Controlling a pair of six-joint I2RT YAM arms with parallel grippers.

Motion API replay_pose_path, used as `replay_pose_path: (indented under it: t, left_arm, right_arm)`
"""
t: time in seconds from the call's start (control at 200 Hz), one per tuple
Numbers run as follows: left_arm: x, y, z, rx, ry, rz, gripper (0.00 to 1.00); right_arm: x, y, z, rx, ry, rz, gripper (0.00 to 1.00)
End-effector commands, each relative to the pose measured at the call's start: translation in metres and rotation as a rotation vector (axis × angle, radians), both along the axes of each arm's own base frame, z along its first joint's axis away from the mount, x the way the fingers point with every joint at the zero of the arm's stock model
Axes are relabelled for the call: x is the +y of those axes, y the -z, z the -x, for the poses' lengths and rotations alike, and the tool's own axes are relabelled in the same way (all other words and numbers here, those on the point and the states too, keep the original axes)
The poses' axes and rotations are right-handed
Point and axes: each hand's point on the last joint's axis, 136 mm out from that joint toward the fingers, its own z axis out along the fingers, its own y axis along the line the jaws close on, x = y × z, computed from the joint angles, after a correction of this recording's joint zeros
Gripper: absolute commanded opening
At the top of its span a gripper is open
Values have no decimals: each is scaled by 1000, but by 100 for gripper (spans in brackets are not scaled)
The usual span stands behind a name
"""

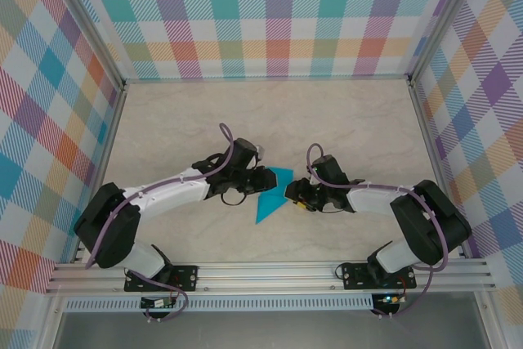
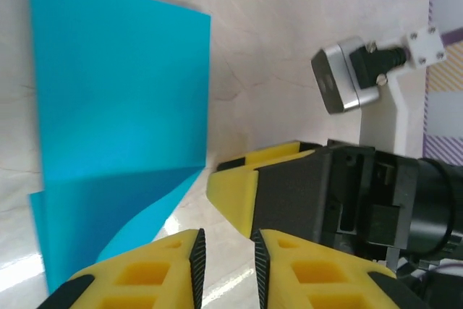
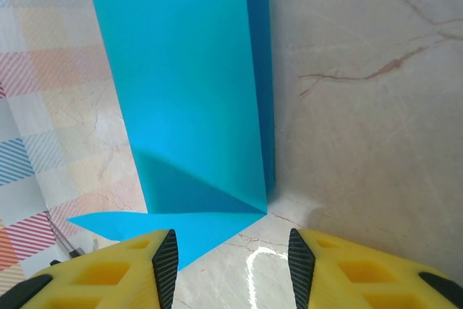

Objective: Fold a paper plane with a square sheet of paper (pick it up from the middle)
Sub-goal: Fourth fold the wing at the center of the table.

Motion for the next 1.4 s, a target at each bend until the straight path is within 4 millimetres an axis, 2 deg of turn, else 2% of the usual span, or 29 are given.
replay_pose_path:
  t: [0.0, 0.18, 0.33, 0.48, 0.76, 1.14, 1.395]
  left_arm:
    - [-18, 11, 8, 65, 84, 42, 24]
    - [2, 49, 2, 100, 32, -133, 19]
    - [16, 63, -1, 89, -13, -209, 19]
    - [21, 72, 0, 96, -25, -227, 18]
    - [22, 73, 1, 92, -27, -225, 18]
    - [25, 62, 3, 54, -26, -199, 21]
    - [30, 57, 9, 43, -39, -179, 23]
  right_arm:
    - [7, -10, -9, -20, 9, -19, 47]
    - [8, -12, -9, -20, 9, -21, 48]
    - [12, -12, -9, -17, 0, -22, 49]
    - [19, -13, -10, -17, -17, -36, 49]
    - [38, -20, -21, -36, -45, -111, 48]
    - [41, -6, -40, -42, -80, -43, 46]
    - [40, -9, -50, -47, -115, -46, 45]
